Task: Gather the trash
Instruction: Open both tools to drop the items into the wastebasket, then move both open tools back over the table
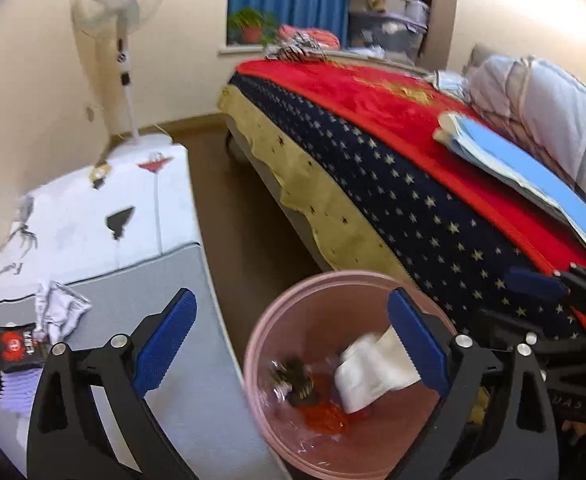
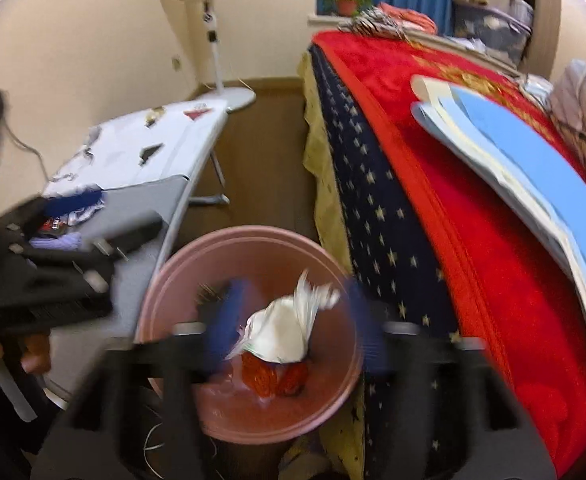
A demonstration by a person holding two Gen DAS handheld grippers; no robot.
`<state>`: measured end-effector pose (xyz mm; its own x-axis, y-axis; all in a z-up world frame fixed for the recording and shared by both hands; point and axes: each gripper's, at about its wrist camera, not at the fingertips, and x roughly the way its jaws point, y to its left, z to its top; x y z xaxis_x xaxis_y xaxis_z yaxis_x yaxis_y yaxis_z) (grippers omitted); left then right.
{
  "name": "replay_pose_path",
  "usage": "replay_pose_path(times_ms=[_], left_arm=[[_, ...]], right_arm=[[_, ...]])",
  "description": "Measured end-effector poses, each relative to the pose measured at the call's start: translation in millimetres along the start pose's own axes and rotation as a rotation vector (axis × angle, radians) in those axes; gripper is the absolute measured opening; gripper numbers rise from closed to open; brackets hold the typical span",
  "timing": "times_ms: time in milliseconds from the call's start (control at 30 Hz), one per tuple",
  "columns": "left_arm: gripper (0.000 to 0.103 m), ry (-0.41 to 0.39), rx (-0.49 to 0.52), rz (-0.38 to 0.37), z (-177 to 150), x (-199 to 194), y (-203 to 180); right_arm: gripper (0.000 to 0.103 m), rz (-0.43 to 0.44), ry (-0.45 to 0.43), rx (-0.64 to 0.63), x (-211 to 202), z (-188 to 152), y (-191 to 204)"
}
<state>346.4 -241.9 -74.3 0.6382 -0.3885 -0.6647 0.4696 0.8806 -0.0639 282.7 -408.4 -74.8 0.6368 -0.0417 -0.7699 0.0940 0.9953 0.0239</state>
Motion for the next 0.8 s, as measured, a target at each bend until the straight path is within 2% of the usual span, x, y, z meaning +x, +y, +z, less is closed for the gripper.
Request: replay_pose_path(times_ms=[167, 300, 367, 500, 600, 800], left_arm=[[0.094, 0.006, 0.019, 0.029, -2, -28, 12], [0.094, -0.048, 0.037, 0.064, 0, -81, 26], [0.095, -0.084, 0.042, 0.087, -2, -110, 34], [0.095, -0.170, 0.053, 0.156, -17, -175, 54], [0.095, -0.214, 0.025, 0.222, -38, -213, 76], [0.095, -0.292, -0.067, 0.383, -79, -260, 125]], right_arm=[[0.067, -0.046, -0.058, 0.036, -21, 7, 0], [0.083, -0.018, -0.184, 0.097, -69, 17, 11], [0.086, 0.015, -0.240, 0.112, -94, 19, 26], [0.090, 0.095, -0.327, 0.131, -134, 10, 70], [0.091, 0.141, -0.376, 0.109, -152, -4, 113], [0.092, 0.137, -0.475, -0.040, -158, -36, 180]])
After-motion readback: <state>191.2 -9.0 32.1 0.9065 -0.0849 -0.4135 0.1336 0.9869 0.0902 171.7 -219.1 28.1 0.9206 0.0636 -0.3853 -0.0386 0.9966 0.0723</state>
